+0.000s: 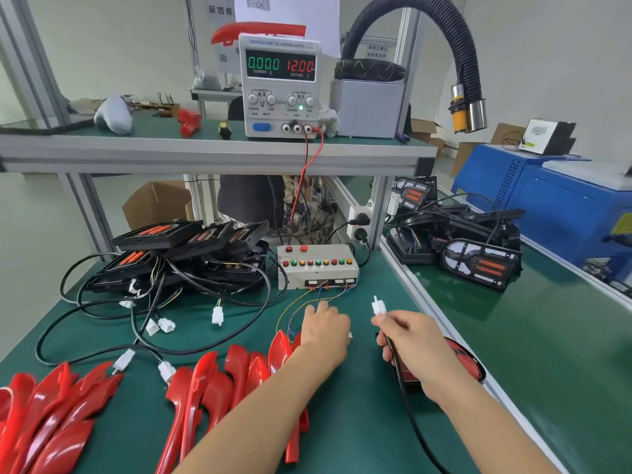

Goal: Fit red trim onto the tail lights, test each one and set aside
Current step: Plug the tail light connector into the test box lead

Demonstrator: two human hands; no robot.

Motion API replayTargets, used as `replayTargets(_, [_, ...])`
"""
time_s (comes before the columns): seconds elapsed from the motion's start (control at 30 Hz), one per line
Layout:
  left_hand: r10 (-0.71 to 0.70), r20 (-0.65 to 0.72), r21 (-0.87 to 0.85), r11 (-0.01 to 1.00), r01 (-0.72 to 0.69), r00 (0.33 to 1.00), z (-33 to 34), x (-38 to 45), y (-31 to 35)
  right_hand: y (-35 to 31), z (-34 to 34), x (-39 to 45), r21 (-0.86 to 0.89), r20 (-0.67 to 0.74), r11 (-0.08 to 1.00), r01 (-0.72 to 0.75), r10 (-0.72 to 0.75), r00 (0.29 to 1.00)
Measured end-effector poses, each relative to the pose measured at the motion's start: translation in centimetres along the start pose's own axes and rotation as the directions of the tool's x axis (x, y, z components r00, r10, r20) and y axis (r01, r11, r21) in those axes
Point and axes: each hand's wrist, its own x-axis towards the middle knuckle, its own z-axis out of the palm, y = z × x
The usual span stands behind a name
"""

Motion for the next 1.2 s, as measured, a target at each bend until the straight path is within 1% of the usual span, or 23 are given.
replayTargets(0.03, [0.012, 0.009, 0.020, 1.000, -0.013, 1.000, 0.3, 0.3, 0.1, -0.1, 0.2, 0.5, -0.017, 0.009, 1.000, 0.001, -0.001, 1.000])
replayTargets(0.1, [0.061, -0.016, 0.024, 0.998, -0.061, 0.998, 0.6, 0.7, -0.1, -0.1, 0.5, 1.3, -0.071, 0.030, 0.997, 0.012, -0.010, 1.000])
replayTargets(0.13, [0.083, -0.045, -0.020, 0.996, -0.084, 0.996, 0.6, 0.7, -0.3, 0.0, 0.6, 1.6, -0.119, 0.042, 0.992, 0.028, -0.024, 0.999])
replayTargets(0.2, [0.092, -0.114, -0.211, 0.971, -0.115, 0.989, 0.0, 0.5, -1.3, 0.2, 0.7, 2.1, -0.250, 0.059, 0.965, 0.082, -0.070, 0.996])
replayTargets(0.23, [0.083, -0.146, -0.331, 0.935, -0.128, 0.986, -0.5, 0.2, -2.0, 0.3, 0.7, 2.3, -0.323, 0.064, 0.940, 0.114, -0.098, 0.993])
replayTargets(0.3, [0.068, -0.178, -0.550, 0.820, -0.156, 0.982, -1.8, -0.3, -3.6, 0.2, 0.7, 2.5, -0.456, 0.069, 0.873, 0.171, -0.157, 0.985])
replayTargets(0.37, [0.082, -0.180, -0.712, 0.677, -0.187, 0.980, -3.1, -0.7, -5.1, 0.1, 0.8, 2.5, -0.550, 0.084, 0.810, 0.205, -0.190, 0.978])
replayTargets(0.4, [0.091, -0.182, -0.764, 0.614, -0.199, 0.979, -3.6, -0.9, -5.7, -0.1, 0.9, 2.5, -0.581, 0.098, 0.784, 0.221, -0.203, 0.974])
replayTargets(0.47, [0.109, -0.202, -0.819, 0.526, -0.229, 0.973, -4.4, -1.3, -6.6, -0.4, 1.2, 2.3, -0.640, 0.130, 0.721, 0.265, -0.239, 0.962])
replayTargets(0.53, [0.123, -0.236, -0.841, 0.470, -0.266, 0.964, -4.7, -1.7, -7.2, -0.7, 1.6, 1.9, -0.689, 0.160, 0.650, 0.323, -0.298, 0.941])
replayTargets(0.57, [0.128, -0.246, -0.851, 0.446, -0.277, 0.961, -4.7, -1.9, -7.4, -0.8, 1.8, 1.6, -0.697, 0.170, 0.627, 0.348, -0.326, 0.930])
replayTargets(0.63, [0.135, -0.254, -0.867, 0.408, -0.288, 0.958, -4.6, -2.3, -7.8, -1.1, 2.0, 1.1, -0.683, 0.178, 0.619, 0.388, -0.374, 0.910])
replayTargets(0.8, [0.120, -0.269, -0.884, 0.363, -0.294, 0.956, -4.5, -3.0, -8.3, -1.7, 2.0, 0.1, -0.645, 0.155, 0.618, 0.449, -0.469, 0.869])
replayTargets(0.93, [0.115, -0.267, -0.887, 0.358, -0.291, 0.957, -4.7, -3.5, -8.4, -1.6, 2.1, -0.1, -0.660, 0.161, 0.603, 0.448, -0.470, 0.868])
replayTargets(1.07, [0.123, -0.276, -0.847, 0.437, -0.302, 0.953, -5.0, -3.9, -8.0, -1.4, 2.0, 0.0, -0.646, 0.177, 0.610, 0.459, -0.465, 0.867])
replayTargets(1.2, [0.180, -0.311, -0.751, 0.555, -0.357, 0.933, -5.5, -4.2, -7.9, -1.1, 1.8, 0.4, -0.613, 0.197, 0.646, 0.456, -0.434, 0.879])
